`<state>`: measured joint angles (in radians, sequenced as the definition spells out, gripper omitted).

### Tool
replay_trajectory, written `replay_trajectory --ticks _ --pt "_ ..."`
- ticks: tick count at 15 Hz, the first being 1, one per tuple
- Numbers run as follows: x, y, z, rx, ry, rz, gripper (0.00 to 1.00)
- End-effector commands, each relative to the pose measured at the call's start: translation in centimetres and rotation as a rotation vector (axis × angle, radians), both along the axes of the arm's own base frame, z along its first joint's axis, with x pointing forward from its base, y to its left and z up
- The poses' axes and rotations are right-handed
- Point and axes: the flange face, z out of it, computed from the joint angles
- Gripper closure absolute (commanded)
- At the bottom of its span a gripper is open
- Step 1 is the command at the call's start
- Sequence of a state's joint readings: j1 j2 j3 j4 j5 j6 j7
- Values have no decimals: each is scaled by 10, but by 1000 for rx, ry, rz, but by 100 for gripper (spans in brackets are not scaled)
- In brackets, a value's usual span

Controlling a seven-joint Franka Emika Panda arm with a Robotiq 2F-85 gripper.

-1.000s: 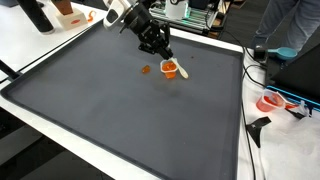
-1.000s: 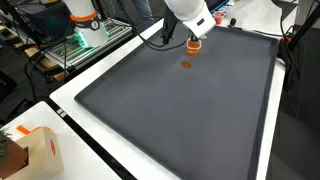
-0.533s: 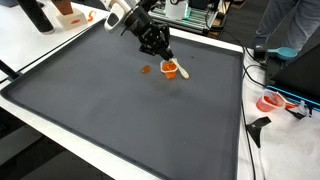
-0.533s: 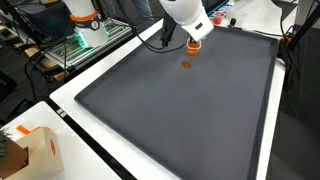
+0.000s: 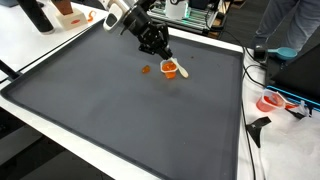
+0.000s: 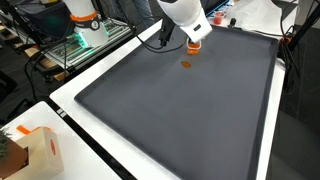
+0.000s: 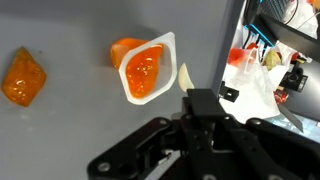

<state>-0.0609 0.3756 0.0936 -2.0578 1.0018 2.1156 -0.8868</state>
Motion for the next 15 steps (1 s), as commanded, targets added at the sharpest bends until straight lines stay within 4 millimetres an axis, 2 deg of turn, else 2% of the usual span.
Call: replay_trajectory --ticks 1,8,11,15 --pt "-1 -1 4 21 44 -35 97" --pt "3 0 21 -19 117 -110 97" --pt "5 0 37 -38 140 -136 97" --pt "5 -1 68 -95 174 -159 97"
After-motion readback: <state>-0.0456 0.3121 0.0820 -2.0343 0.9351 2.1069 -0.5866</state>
